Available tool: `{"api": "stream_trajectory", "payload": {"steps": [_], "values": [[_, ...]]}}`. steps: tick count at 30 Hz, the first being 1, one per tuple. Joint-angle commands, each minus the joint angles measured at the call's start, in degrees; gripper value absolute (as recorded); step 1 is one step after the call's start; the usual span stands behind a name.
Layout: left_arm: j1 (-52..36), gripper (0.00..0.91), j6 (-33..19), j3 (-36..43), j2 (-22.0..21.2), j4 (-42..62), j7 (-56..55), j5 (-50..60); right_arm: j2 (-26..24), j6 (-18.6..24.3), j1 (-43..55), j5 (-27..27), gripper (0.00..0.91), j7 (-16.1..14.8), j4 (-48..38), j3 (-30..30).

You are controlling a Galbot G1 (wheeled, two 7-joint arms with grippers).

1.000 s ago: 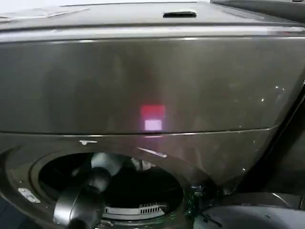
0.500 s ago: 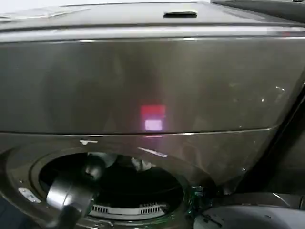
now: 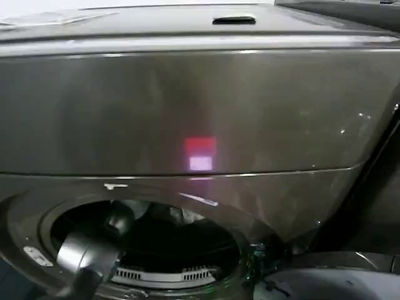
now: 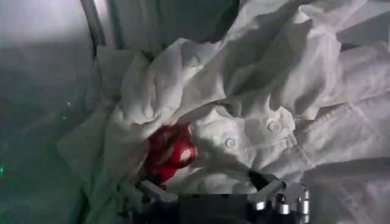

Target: Grasp the clothes from the dryer.

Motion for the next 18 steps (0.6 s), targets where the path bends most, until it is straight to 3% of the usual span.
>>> {"api": "stream_trajectory", "payload": {"steps": [1, 12, 18], "values": [[0.0, 0.000, -0.2, 0.3, -0.1, 0.5, 0.5, -0.4, -0.1, 0.1, 0.0, 0.0, 0.907, 0.0, -0.2, 0.2], [0.5, 0.000, -0.4, -0.4, -0.1, 0.4, 0.6, -3.2, 0.1, 0.3, -0.1, 0.0, 0.907, 0.0, -0.2, 0.1], [1.7, 0.000, 0.4, -6.4, -0.5, -2.4, -5.1, -9.3, 0.2, 0.3, 0.1, -0.1, 0.907, 0.0, -0.1, -0.2]]}}
